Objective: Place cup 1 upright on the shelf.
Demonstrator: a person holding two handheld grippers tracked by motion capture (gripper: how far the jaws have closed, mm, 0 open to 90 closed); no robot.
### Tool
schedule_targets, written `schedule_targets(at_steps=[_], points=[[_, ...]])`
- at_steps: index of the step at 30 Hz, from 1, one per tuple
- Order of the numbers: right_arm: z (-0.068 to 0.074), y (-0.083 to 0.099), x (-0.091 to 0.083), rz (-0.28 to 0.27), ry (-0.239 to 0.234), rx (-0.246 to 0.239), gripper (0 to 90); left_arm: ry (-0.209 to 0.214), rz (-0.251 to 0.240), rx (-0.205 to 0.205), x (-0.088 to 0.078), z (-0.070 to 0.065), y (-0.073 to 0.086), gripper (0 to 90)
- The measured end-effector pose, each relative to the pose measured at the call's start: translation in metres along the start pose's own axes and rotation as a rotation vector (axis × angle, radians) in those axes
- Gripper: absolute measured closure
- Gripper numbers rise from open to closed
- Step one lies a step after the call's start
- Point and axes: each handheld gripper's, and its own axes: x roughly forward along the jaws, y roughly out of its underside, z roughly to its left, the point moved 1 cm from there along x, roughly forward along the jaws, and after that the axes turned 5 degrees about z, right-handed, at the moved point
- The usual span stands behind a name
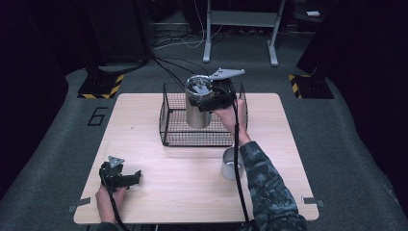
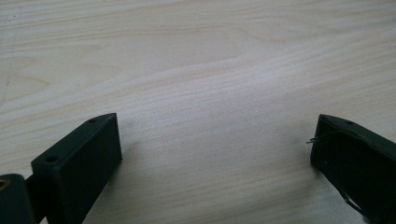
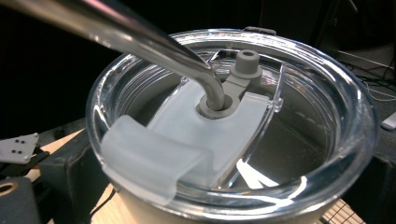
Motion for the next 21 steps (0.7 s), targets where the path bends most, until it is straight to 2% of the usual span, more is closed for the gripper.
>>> schedule_targets(at_steps=[21], points=[[-0.023, 0.002, 0.026, 0.030, 0.072, 0.050, 3.6, 0.002, 0.002, -0.002, 0.000, 0.000, 0.000, 1.9]])
